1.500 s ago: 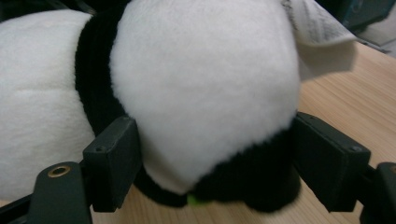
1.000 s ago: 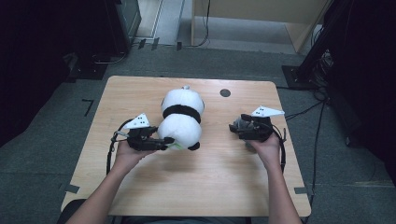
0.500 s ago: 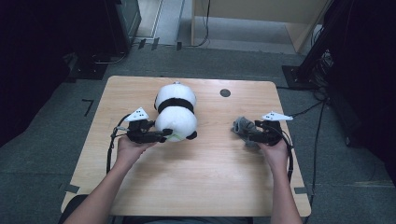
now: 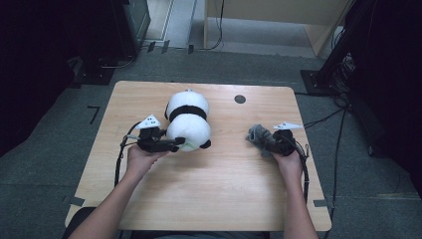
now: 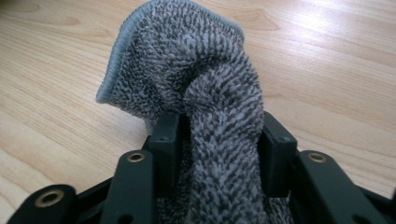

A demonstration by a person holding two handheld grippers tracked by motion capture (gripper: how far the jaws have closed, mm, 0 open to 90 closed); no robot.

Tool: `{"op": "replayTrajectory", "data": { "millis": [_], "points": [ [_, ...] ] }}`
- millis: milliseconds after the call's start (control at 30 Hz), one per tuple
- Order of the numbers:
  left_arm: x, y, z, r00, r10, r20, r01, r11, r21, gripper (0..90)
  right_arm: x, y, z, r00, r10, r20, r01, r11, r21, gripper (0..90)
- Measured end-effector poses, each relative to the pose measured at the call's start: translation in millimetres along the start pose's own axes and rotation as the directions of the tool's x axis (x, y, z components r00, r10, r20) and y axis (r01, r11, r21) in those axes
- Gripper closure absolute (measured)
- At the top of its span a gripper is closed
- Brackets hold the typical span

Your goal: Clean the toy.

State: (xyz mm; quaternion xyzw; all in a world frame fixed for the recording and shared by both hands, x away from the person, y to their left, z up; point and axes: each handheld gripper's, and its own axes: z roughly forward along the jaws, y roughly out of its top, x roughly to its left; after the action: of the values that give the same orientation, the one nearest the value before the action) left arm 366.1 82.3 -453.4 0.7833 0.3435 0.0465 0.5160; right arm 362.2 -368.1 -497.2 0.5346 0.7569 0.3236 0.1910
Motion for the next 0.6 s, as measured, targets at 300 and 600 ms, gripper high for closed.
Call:
{"op": "replayTrajectory", "data": {
  "millis": [300,600],
  "points": [
    [-5.2,2.0,1.8,1.0000,0.009,0.001,-0.009,1.0000,0.000,42.0,20.5,18.5,-23.8,0.9903,0.046,-0.131,-0.064,0.989,-0.135,75.0],
    [-20.7,17.3,7.8,0.9977,0.067,-0.004,-0.067,0.9976,0.018,42.0,68.4,57.4,-65.0,0.9749,-0.054,-0.216,-0.009,0.959,-0.282,75.0]
  ]
}}
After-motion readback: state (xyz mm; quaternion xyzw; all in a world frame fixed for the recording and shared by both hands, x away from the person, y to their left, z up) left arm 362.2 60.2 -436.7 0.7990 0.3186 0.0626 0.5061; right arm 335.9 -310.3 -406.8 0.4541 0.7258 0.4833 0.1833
